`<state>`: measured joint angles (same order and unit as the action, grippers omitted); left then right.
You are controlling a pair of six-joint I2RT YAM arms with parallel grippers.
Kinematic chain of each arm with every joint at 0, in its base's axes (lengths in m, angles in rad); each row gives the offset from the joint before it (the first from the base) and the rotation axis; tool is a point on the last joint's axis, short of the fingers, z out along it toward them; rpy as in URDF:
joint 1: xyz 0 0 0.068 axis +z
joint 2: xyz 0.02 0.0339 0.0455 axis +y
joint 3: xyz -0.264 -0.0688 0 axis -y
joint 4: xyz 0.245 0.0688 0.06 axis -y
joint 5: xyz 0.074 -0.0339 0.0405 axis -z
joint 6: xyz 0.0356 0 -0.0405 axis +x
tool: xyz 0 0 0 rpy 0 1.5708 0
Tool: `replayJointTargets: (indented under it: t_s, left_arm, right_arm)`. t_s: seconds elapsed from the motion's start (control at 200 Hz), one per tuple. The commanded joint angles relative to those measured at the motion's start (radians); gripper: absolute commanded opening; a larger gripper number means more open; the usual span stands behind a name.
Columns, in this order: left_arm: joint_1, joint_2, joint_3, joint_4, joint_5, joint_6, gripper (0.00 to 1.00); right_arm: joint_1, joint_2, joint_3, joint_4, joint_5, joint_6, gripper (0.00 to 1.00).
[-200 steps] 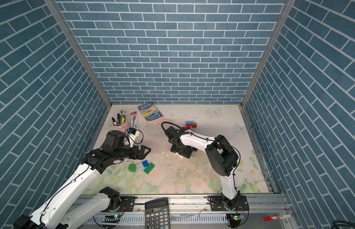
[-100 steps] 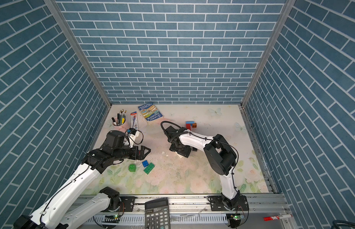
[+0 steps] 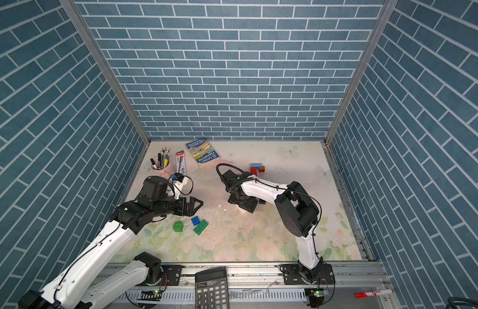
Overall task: Assemble the letter r with lego
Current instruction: Pick up the lego brick from the center of the board.
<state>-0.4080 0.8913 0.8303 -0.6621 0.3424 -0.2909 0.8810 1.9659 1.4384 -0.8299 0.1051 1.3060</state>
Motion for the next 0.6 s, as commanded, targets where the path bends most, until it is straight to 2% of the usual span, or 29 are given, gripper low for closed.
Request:
replayJointTargets:
  t_s: [0.0, 0.595]
  left_arm:
    - [0.007, -0.003, 0.001, -0.01, 0.013, 0.018, 1.0]
    - [0.007, 0.01, 0.011, -0.009, 0.02, 0.028, 0.99]
  right_arm:
    - [0.014, -0.042, 0.031, -0.029, 0.033, 0.059, 0.86]
    - [0.026, -0.035, -0.034, 0.034, 0.045, 0.184, 0.87]
